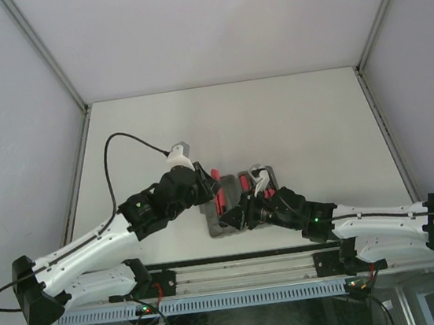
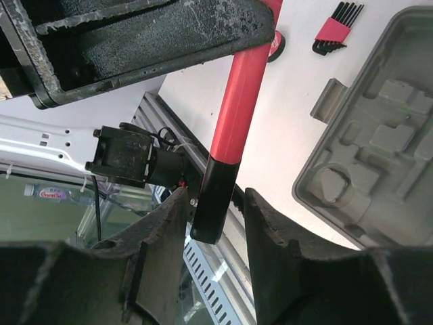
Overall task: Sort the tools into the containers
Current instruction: Pick up the utility knife at the center of the board.
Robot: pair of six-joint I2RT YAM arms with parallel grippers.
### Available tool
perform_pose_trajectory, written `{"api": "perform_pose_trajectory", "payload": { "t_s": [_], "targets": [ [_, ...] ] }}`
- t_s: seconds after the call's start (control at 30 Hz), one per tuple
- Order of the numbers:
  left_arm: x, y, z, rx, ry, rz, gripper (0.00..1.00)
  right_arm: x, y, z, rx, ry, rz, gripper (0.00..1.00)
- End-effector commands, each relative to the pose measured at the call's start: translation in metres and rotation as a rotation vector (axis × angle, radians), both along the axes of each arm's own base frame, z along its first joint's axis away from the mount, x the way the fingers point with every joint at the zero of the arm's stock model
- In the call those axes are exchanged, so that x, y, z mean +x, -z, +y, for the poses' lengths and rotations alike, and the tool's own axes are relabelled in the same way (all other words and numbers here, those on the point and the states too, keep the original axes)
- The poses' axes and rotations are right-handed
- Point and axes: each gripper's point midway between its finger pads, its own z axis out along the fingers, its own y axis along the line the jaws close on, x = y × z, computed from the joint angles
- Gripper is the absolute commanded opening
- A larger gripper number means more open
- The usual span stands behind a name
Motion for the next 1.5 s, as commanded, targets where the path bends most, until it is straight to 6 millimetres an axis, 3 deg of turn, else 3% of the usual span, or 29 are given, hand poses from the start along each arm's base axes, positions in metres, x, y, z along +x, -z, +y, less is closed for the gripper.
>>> {"api": "perform_pose_trajectory", "payload": {
  "t_s": [0.0, 0.17, 0.37, 0.5, 0.63, 0.8, 1.07, 1.33, 1.47],
  "targets": [
    [0.004, -0.03, -0.004, -0.087, -0.019, -0.058, 0.2, -0.002, -0.032, 0.013, 0.096, -0.019, -0.011, 0.37],
    [0.004, -0.034, -0.003, -0.094, -0.023, -0.066, 0.26, -0.001, -0.025, 0.011, 0.076, -0.002, 0.012, 0.26],
    [0.002, -0.041, 0.001, -0.104, -0.02, -0.086, 0.44, 0.005, -0.024, 0.005, 0.072, 0.036, 0.036, 0.0],
    [0.0, -0.053, 0.008, -0.117, -0.013, -0.13, 0.58, 0.011, -0.025, -0.004, 0.067, 0.068, 0.043, 0.0],
    [-0.003, -0.072, 0.017, -0.14, 0.008, -0.215, 0.62, 0.019, -0.032, -0.018, 0.066, 0.102, 0.032, 0.0],
    [-0.016, -0.111, 0.022, -0.203, 0.108, -0.364, 0.63, 0.018, -0.067, -0.033, 0.136, 0.045, -0.075, 0.0],
    [-0.043, -0.177, 0.026, -0.338, 0.249, -0.599, 0.63, -0.017, -0.139, -0.05, 0.341, -0.158, -0.265, 0.0],
    [-0.065, -0.22, 0.014, -0.423, 0.391, -0.714, 0.64, -0.049, -0.172, -0.048, 0.439, -0.32, -0.336, 0.0],
    [-0.079, -0.225, -0.001, -0.468, 0.499, -0.717, 0.65, -0.06, -0.18, -0.042, 0.464, -0.38, -0.362, 0.0]
  ]
}}
